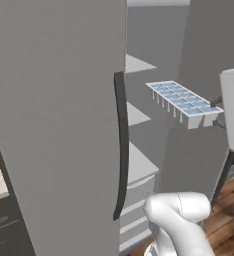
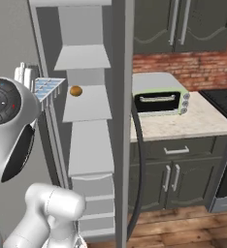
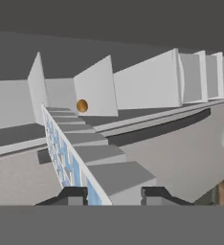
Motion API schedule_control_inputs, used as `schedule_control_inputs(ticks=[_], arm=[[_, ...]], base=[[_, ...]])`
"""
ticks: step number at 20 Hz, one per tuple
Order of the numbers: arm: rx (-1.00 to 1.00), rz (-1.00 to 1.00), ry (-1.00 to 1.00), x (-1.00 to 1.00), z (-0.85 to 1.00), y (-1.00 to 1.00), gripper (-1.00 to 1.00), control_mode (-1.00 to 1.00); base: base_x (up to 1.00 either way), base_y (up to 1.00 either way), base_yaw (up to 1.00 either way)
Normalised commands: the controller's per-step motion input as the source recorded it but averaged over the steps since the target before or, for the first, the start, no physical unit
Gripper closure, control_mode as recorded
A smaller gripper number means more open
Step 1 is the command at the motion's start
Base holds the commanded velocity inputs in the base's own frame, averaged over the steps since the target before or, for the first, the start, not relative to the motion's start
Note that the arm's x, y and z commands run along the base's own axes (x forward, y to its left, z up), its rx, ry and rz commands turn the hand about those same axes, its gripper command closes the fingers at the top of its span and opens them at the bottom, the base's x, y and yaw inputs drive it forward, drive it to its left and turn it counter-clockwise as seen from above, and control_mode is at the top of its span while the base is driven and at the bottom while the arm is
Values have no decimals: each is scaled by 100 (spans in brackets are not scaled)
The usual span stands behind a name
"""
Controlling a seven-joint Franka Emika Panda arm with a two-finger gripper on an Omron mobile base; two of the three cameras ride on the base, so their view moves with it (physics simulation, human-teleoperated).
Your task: Open the freezer door, pick up the ice cube tray from the freezer, and place it on the dining counter.
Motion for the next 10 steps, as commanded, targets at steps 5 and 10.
schedule_control_inputs(ticks=[5, 10], arm=[[0, 0, 0, 0, 0, 0, 100, 100], [0, 0, 0, 0, 0, 0, 100, 100]], base=[[-67, 7, 0], [-57, 26, 0]])
